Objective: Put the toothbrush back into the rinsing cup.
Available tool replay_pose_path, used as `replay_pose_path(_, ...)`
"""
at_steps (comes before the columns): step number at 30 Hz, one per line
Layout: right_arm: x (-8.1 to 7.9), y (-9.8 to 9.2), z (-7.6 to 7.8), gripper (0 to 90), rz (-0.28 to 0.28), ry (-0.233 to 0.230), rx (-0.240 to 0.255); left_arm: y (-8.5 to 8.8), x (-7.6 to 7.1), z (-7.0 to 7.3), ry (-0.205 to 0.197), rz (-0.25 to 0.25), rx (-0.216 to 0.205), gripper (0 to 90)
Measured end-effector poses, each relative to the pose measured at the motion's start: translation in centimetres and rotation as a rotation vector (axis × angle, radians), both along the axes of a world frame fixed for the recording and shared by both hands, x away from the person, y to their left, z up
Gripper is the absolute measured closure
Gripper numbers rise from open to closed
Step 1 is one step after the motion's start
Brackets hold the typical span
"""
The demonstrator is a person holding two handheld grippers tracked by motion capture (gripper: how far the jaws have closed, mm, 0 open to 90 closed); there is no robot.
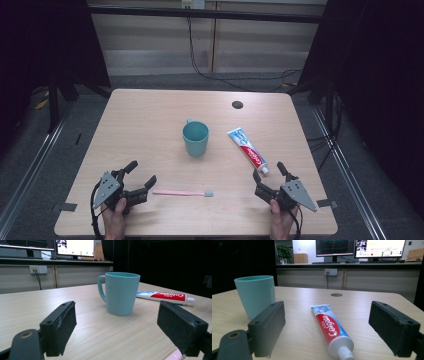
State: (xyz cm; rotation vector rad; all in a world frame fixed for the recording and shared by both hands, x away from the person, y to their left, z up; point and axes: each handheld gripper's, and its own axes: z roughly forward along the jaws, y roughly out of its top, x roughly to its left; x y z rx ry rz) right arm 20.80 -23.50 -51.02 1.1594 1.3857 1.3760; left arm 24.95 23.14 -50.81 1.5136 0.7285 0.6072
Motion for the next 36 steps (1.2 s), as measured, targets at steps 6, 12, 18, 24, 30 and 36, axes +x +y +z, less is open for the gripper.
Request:
replay_pose_path(6,0.1,0.4,0.1,12.9,-0.012,0.016,-0.032,-0.1,0.2,0.1,0.018,0.000,0.004,15.6)
replay_pose_path(12,0.2,0.6,0.1,13.1,-0.036,0.026,-0.046,0.1,0.3,0.1,0.036,0.007,-0.002,15.8)
replay_pose_path(18,0.2,0.5,0.1,13.1,-0.051,0.030,-0.040,0.1,0.4,0.2,0.068,0.014,-0.004,16.0)
replay_pose_path(24,0.2,0.6,0.1,13.2,-0.053,0.024,-0.037,0.4,0.3,0.3,0.084,-0.005,-0.023,16.4)
replay_pose_path(30,0.2,0.4,0.1,13.3,-0.046,0.022,-0.029,0.7,0.4,0.5,0.124,-0.023,-0.037,20.3)
replay_pose_path(36,0.1,0.4,0.1,13.4,-0.035,0.029,-0.030,0.3,0.4,1.1,0.151,-0.068,-0.012,22.9)
